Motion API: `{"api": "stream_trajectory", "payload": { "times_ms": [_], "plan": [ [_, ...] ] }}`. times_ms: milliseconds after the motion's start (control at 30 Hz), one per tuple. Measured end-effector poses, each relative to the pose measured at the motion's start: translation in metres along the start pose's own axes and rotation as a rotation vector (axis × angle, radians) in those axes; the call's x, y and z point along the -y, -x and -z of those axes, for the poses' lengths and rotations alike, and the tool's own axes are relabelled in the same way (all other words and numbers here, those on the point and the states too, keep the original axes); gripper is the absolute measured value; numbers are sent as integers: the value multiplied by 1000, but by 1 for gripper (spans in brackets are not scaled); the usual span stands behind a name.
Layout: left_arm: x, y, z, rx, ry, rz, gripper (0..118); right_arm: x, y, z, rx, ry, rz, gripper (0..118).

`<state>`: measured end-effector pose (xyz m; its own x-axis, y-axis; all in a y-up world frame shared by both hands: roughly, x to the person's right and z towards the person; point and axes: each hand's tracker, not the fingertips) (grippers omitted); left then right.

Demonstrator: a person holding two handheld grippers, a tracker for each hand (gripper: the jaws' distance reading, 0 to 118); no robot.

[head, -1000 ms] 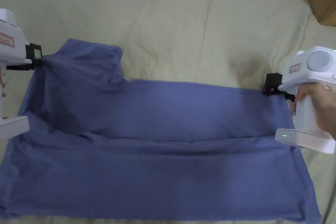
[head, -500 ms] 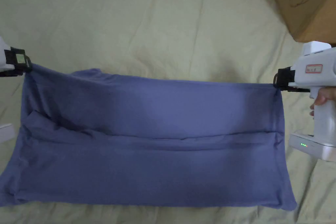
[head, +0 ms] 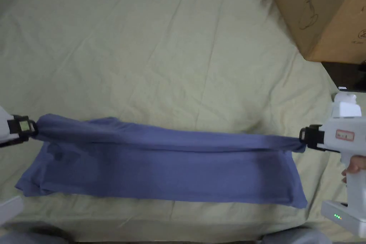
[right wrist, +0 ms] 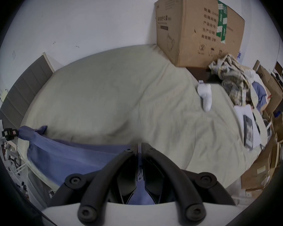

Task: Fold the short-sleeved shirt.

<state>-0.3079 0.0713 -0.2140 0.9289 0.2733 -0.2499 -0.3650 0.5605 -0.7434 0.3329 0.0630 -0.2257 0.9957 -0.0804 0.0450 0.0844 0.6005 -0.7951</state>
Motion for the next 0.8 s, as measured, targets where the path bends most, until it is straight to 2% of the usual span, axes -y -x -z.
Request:
{"api": "stream_trajectory", "payload": {
  "times_ms": [133, 200, 233, 267, 300, 333, 367, 400, 500, 667, 733, 800],
  "plan": [
    [35, 21, 13, -39, 55, -88, 0, 36, -2, 6, 2, 49, 77, 4],
    [48, 23, 16, -82, 100, -97, 6, 47, -1, 7, 1, 84, 100, 8],
    [51, 26, 18, -136, 118, -113, 16, 51, 1, 6, 11, 99, 97, 21],
    [53, 29, 18, -175, 126, -125, 31, 53, 3, 3, 19, 105, 86, 40],
    [54, 31, 16, -189, 117, -140, 55, 55, 4, -1, 41, 98, 58, 64],
    [51, 35, 13, -204, 97, -164, 87, 54, 5, -5, 60, 91, 32, 90],
    [46, 37, 9, -223, 82, -176, 105, 52, 6, -11, 68, 82, 19, 97],
    [40, 37, 3, -233, 42, -183, 115, 46, 8, -19, 77, 63, -7, 97],
    [16, 19, -26, -226, -156, -93, 117, 21, 20, -51, 146, -72, -67, 97],
    [-7, -46, -73, -196, -474, 161, 117, -9, 63, -107, 197, -424, -236, 98],
    [-3, -75, -86, -167, -580, 263, 117, -11, 84, -126, 183, -559, -282, 104],
    [5, -98, -95, -133, -653, 356, 117, -9, 99, -135, 168, -639, -288, 114]
  ]
}}
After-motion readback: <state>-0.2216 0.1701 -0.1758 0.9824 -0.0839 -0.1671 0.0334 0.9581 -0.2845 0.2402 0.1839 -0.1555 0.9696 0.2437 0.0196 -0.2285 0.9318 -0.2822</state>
